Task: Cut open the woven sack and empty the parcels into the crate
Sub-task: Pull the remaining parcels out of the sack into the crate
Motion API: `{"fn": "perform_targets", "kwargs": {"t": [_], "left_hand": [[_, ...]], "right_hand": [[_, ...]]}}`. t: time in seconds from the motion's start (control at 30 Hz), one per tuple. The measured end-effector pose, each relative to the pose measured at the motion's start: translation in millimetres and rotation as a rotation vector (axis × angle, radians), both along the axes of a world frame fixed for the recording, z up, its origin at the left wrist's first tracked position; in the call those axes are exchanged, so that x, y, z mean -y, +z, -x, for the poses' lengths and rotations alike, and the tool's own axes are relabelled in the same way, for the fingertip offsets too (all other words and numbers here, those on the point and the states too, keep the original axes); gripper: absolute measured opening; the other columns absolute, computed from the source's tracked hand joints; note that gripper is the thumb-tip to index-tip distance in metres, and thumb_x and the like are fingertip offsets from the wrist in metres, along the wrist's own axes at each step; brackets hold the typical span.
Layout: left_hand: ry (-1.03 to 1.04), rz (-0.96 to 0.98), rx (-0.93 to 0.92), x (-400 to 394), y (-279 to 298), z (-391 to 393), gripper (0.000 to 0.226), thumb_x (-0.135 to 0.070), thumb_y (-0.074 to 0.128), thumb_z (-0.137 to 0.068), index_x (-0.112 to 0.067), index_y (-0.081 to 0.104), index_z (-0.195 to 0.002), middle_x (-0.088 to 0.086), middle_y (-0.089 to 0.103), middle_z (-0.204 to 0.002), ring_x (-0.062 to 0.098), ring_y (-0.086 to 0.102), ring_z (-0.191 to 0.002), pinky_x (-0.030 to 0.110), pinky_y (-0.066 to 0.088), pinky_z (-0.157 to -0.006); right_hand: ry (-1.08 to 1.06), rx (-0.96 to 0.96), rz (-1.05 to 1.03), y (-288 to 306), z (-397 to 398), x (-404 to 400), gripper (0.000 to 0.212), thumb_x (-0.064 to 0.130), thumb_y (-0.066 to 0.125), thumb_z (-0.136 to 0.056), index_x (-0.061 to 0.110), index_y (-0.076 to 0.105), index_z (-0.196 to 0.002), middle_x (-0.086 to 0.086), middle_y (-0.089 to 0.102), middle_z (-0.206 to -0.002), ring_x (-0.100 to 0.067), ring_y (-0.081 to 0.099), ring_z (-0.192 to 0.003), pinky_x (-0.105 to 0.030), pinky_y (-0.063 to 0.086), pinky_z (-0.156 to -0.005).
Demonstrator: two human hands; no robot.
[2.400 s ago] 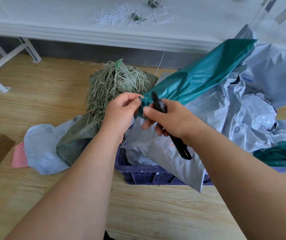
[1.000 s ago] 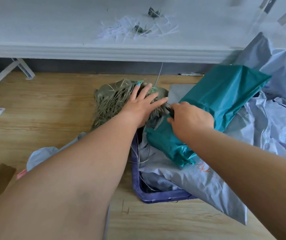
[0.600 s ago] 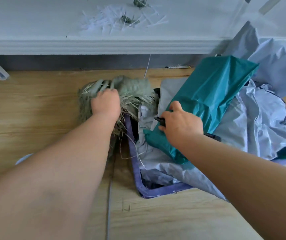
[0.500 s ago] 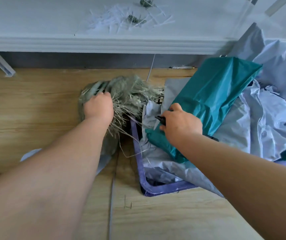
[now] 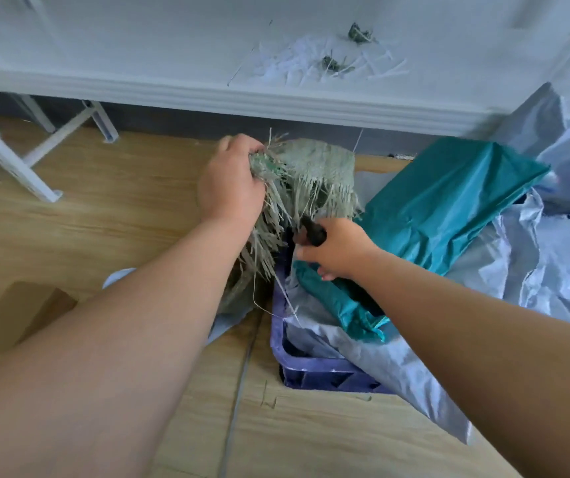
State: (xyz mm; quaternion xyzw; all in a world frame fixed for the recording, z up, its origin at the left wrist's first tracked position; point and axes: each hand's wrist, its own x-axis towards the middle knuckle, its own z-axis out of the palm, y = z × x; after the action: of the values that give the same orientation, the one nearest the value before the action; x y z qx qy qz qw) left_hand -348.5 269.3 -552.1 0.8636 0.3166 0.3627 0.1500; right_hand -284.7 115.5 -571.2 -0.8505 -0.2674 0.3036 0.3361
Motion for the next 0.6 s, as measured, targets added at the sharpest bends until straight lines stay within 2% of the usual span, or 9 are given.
{"fn": "perform_targets", "kwargs": {"t": [0.1,0.17,0.2,0.27,0.33,0.4,0.43,0.5,0.6], "left_hand": [[0.002,-0.046,0.037,0.2,12.3,6.7,0.043,0.000,0.070,-0.073,-0.021,0.061,-0.109,0.001,0.059,-0.119,0.014,0.056,-0.086,0.025,0.046,-0.066],[0.036,-0.082,0.029,-3.1,18.8,12.8,0.042,0.000,0.069,-0.072,-0.024,0.061,-0.105,0.000,0.059,-0.117,0.015,0.057,-0.088,0.028,0.048,-0.064],[0.090,-0.073,0.000,-7.5,19.5,18.6,0.041,0.000,0.068,-0.073,-0.027,0.061,-0.103,0.000,0.059,-0.116,0.019,0.059,-0.091,0.030,0.048,-0.064],[0.212,0.014,-0.166,-19.6,13.0,33.3,0.040,0.001,0.066,-0.077,-0.032,0.062,-0.099,0.000,0.057,-0.118,0.024,0.059,-0.098,0.032,0.045,-0.068],[0.224,0.183,-0.479,-20.6,5.1,42.5,0.044,0.000,0.065,-0.080,-0.034,0.064,-0.107,0.003,0.053,-0.124,0.029,0.054,-0.109,0.041,0.046,-0.087],[0.129,0.314,-0.739,-9.0,4.7,39.9,0.055,-0.009,0.067,-0.081,-0.038,0.054,-0.126,0.005,0.043,-0.138,0.033,0.044,-0.126,0.055,0.026,-0.111],[0.078,0.331,-0.786,-0.9,6.7,35.0,0.064,-0.016,0.069,-0.080,-0.040,0.045,-0.134,0.004,0.037,-0.144,0.033,0.037,-0.133,0.057,0.012,-0.115],[-0.008,0.276,-0.649,17.1,14.6,27.0,0.070,-0.022,0.067,-0.077,-0.046,0.038,-0.136,-0.004,0.032,-0.148,0.027,0.029,-0.137,0.053,-0.001,-0.114],[-0.011,0.139,-0.145,45.9,25.2,30.9,0.055,-0.014,0.058,-0.075,-0.048,0.054,-0.118,-0.016,0.044,-0.130,0.017,0.036,-0.126,0.039,0.008,-0.107]], "right_hand": [[0.058,-0.049,-0.038,1.4,1.0,1.3,0.011,0.017,0.067,-0.087,0.019,0.058,-0.081,-0.007,0.067,-0.080,-0.020,0.059,-0.053,-0.034,0.060,-0.054],[0.027,0.089,-0.063,4.5,-0.9,5.6,0.008,0.024,0.063,-0.089,0.016,0.061,-0.090,-0.009,0.071,-0.089,-0.026,0.064,-0.074,-0.041,0.058,-0.071],[-0.029,0.162,-0.103,7.5,-1.8,8.4,0.012,0.027,0.062,-0.089,0.016,0.062,-0.094,-0.009,0.071,-0.092,-0.028,0.064,-0.084,-0.038,0.055,-0.076],[-0.143,0.196,-0.258,17.7,-2.1,11.7,0.008,0.028,0.061,-0.088,0.019,0.062,-0.089,-0.005,0.070,-0.087,-0.026,0.062,-0.088,-0.031,0.048,-0.075],[-0.181,0.181,-0.388,30.5,-0.4,9.8,0.008,0.027,0.063,-0.086,0.022,0.059,-0.082,0.000,0.068,-0.079,-0.023,0.063,-0.082,-0.030,0.047,-0.072],[-0.164,0.154,-0.452,41.2,-2.7,6.6,0.008,0.027,0.064,-0.083,0.020,0.060,-0.083,0.003,0.068,-0.069,-0.015,0.063,-0.072,-0.030,0.048,-0.070],[-0.137,0.124,-0.458,45.3,-5.1,7.2,0.008,0.026,0.064,-0.083,0.019,0.060,-0.082,0.004,0.068,-0.063,-0.009,0.061,-0.062,-0.031,0.049,-0.068],[-0.079,0.046,-0.424,48.5,-12.5,14.4,0.008,0.022,0.067,-0.083,0.020,0.060,-0.078,0.005,0.069,-0.058,0.000,0.053,-0.045,-0.031,0.046,-0.062],[-0.044,-0.004,-0.368,44.7,-20.7,33.9,0.008,0.018,0.067,-0.083,0.018,0.064,-0.076,0.003,0.072,-0.071,-0.009,0.050,-0.052,-0.030,0.045,-0.059]]}}
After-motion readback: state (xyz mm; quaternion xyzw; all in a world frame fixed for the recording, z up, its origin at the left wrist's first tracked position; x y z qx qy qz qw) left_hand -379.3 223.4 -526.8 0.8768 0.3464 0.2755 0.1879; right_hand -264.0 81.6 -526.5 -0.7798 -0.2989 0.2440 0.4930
